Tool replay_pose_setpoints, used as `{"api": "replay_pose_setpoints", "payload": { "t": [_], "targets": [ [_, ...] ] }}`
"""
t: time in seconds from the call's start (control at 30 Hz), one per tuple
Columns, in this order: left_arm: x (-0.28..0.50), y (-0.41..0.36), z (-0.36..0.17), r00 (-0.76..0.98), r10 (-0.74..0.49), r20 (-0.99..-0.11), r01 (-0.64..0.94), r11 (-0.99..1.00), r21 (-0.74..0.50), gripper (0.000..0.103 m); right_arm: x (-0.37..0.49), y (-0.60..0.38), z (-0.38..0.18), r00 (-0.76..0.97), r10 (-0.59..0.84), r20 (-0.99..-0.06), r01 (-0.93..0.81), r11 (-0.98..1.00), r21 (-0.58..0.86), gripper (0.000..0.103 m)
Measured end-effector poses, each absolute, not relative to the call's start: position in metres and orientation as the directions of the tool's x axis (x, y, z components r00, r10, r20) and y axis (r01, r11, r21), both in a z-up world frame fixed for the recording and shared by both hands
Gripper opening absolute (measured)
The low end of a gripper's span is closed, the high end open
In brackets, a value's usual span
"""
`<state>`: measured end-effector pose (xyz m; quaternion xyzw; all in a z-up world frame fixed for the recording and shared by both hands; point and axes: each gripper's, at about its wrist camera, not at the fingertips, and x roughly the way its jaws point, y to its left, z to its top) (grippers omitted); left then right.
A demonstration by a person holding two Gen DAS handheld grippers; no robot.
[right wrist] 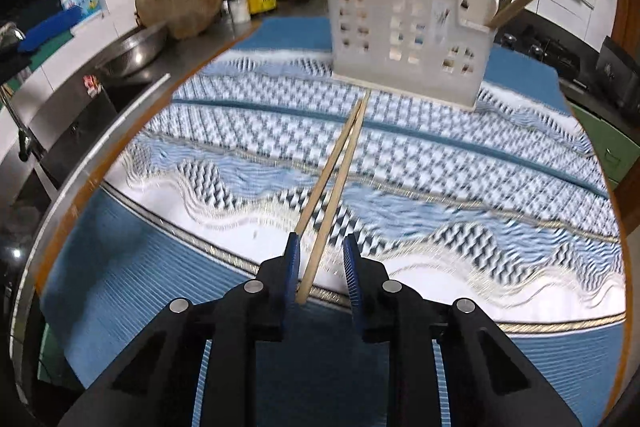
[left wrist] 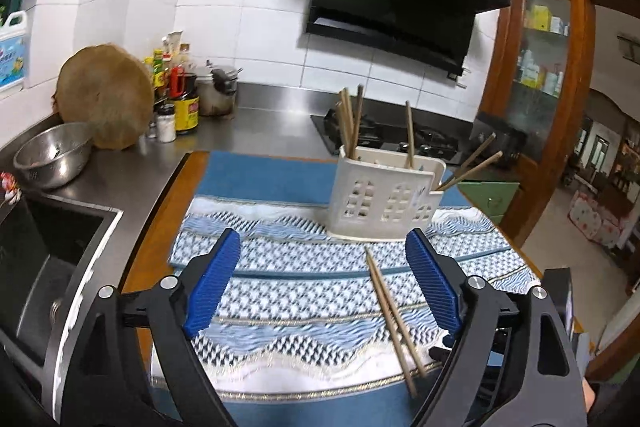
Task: Organize utensils
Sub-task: 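Move both open grippers back down to the chopsticks on the cloth, then grasp a wooden chopstick with the right gripper while the left gripper approaches another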
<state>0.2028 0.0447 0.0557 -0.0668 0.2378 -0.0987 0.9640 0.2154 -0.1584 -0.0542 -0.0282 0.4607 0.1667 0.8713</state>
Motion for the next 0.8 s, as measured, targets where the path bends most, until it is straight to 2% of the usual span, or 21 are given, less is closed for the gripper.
{"api": "replay_pose_setpoints", "payload": {
  "t": [0.3, 0.53, 0.57, 0.8],
  "targets": [
    [0.185, 0.057, 0.03, 0.865, -0.159, -0.477, 0.095, 0.983, -0.155, 0.087, 0.222, -0.152, -0.077, 0.485, 0.263, -0.834, -0.285, 0.949, 0.134, 0.017],
    [0.181, 0.061, 0.013, 0.847, -0.139, -0.514, 0.067, 0.986, -0.155, 0.087, 0.224, -0.147, -0.082, 0.496, 0.22, -0.84, -0.271, 0.958, 0.091, 0.013],
    [0.18, 0.06, 0.01, 0.843, -0.136, -0.521, 0.065, 0.986, -0.152, 0.087, 0.224, -0.146, -0.082, 0.502, 0.21, -0.839, -0.268, 0.96, 0.08, 0.01],
    [0.176, 0.037, -0.011, 0.81, -0.147, -0.568, 0.094, 0.988, -0.121, 0.087, 0.22, -0.156, -0.079, 0.526, 0.202, -0.826, -0.259, 0.963, 0.07, 0.009]
  ]
}}
